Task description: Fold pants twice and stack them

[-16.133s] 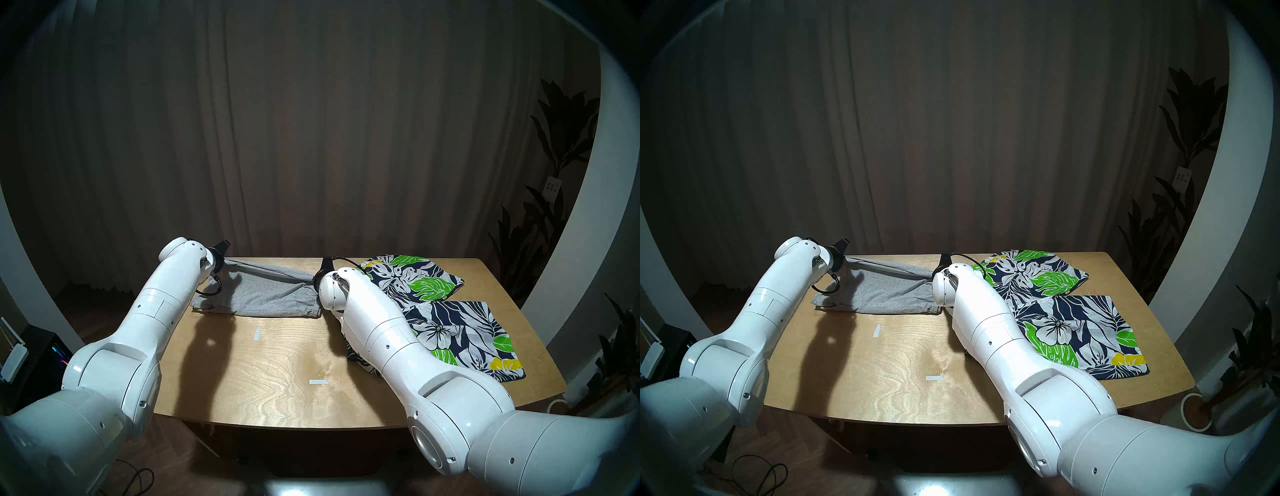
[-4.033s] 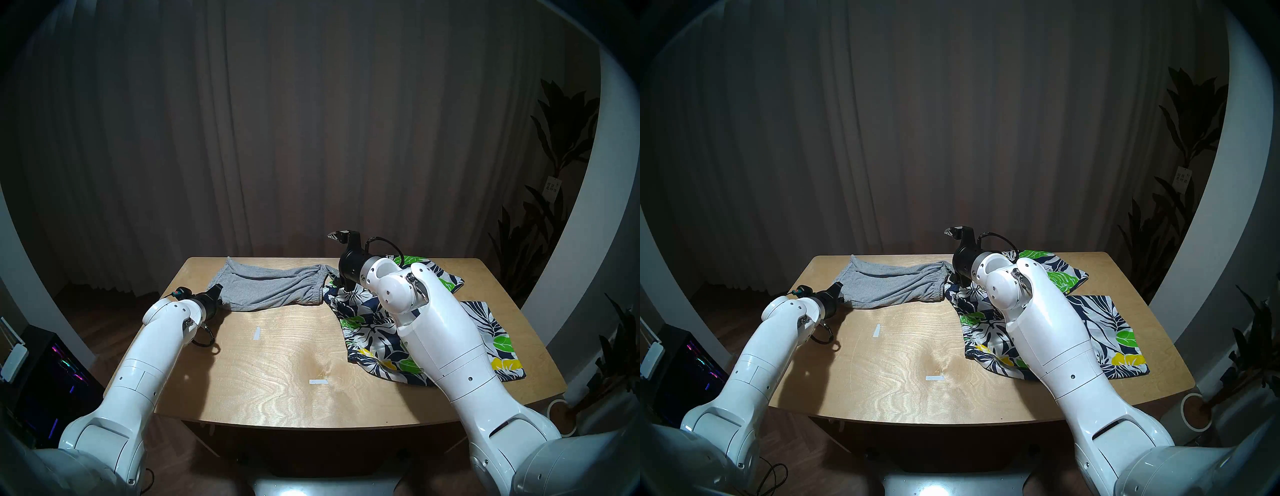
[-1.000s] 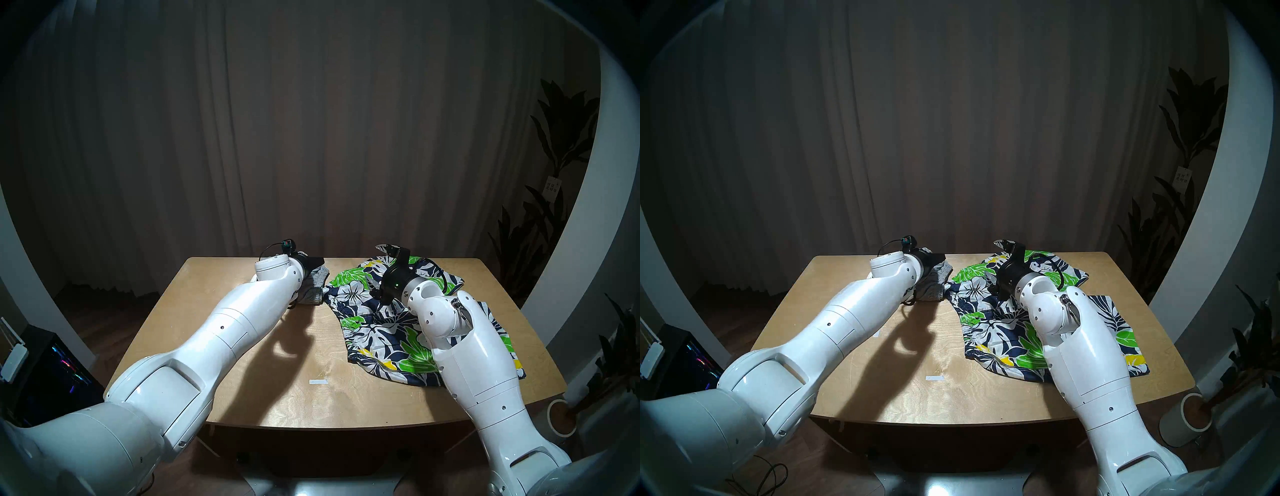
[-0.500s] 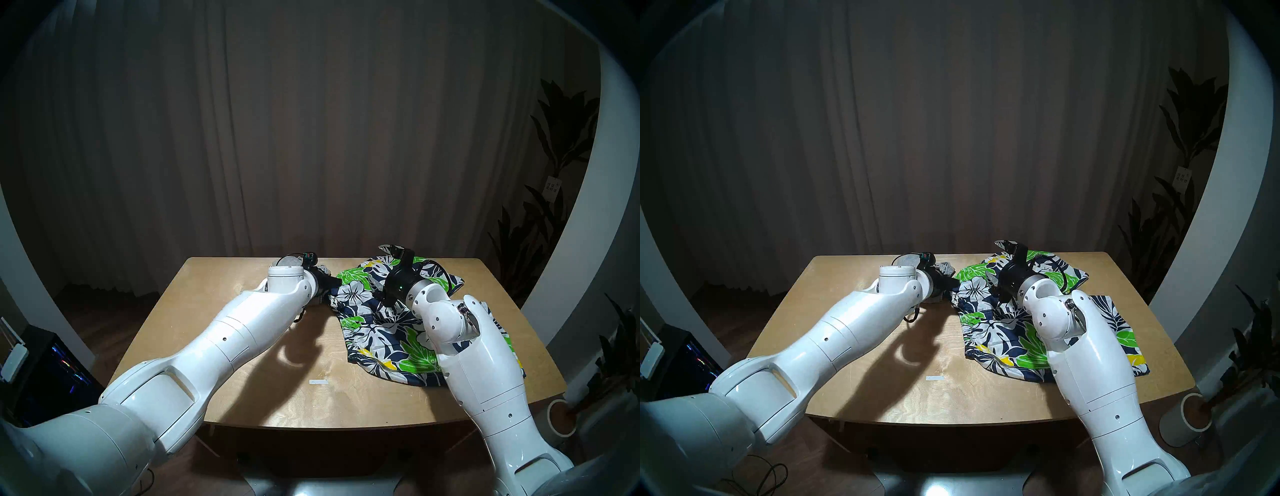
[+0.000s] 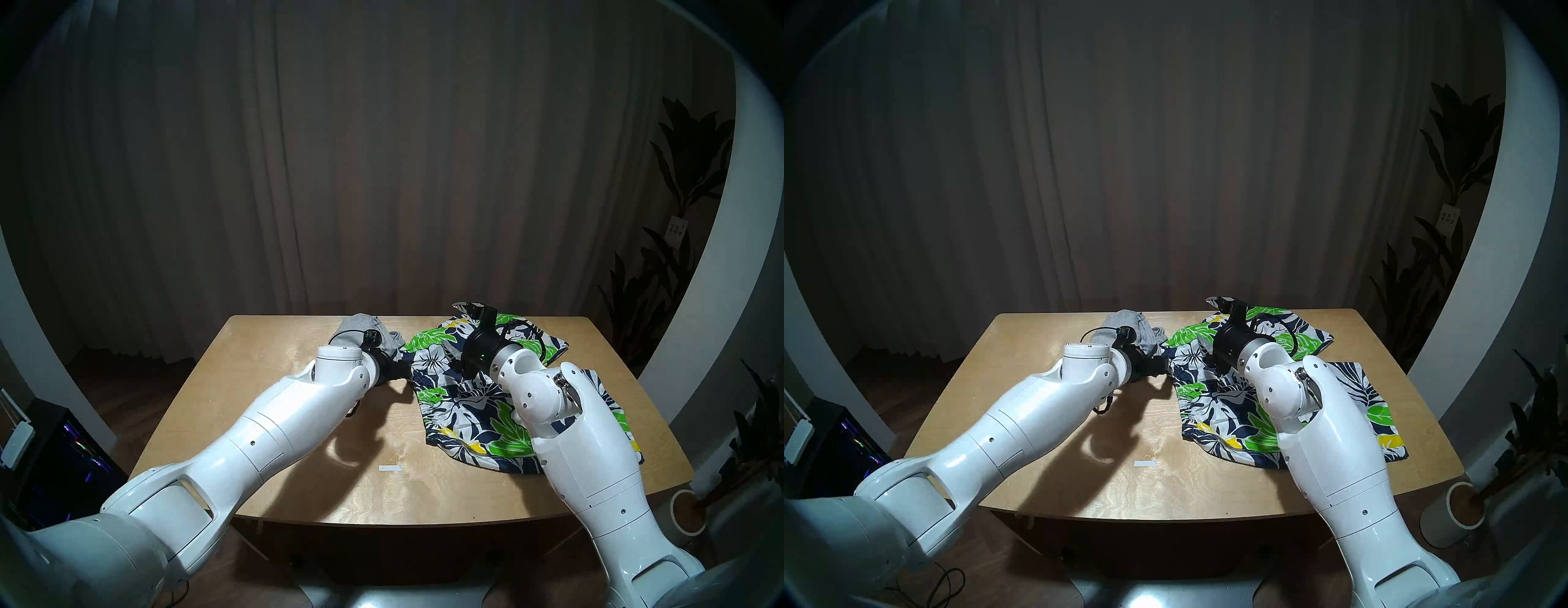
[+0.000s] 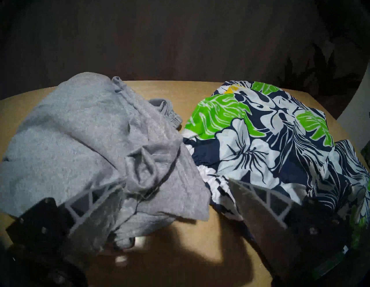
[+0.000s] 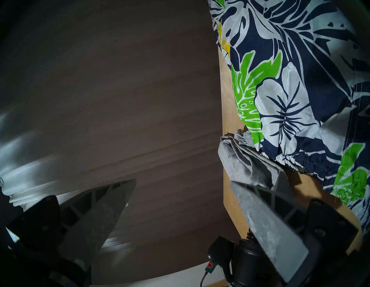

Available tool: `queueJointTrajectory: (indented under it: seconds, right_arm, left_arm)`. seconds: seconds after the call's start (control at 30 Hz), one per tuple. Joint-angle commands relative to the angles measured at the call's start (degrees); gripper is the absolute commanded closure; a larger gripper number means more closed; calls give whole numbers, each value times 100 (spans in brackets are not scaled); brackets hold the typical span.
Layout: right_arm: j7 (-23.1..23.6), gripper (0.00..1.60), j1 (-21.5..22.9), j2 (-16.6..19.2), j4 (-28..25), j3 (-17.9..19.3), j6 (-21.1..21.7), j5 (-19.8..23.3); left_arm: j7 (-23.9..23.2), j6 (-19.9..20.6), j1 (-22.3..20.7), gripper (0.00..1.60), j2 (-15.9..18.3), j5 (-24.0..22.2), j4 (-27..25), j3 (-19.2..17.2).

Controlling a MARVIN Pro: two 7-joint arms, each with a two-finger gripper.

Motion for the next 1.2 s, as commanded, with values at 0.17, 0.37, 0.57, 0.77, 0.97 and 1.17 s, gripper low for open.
queueJointTrajectory:
  seconds: [0.17, 0.37, 0.57, 0.77, 0.97, 1.17]
  right_arm:
    - [-16, 0, 206, -25, -69, -71, -47, -134]
    - [-39, 0, 252, -33, -44, -92, -84, -210]
    - [-56, 0, 315, -26, -24, -121, -102, -283]
    - [-112, 0, 335, -12, -46, -144, -125, -334]
    - [-147, 0, 330, -2, -90, -168, -151, -399]
    - [-199, 0, 340, -12, -154, -214, -187, -467]
  left_arm:
    - [-425, -474, 79, 0, 160, 93, -381, -25]
    - [-692, -562, 236, 0, 323, -12, -681, -88]
    - [-753, -530, 433, 0, 408, -174, -744, -175]
    - [-827, -1017, 828, 0, 728, -428, -1308, -584]
    - [-1204, -1437, 982, 0, 1039, -752, -1772, -1091]
    - [-1421, -1864, 1443, 0, 1340, -1336, -2222, -1803]
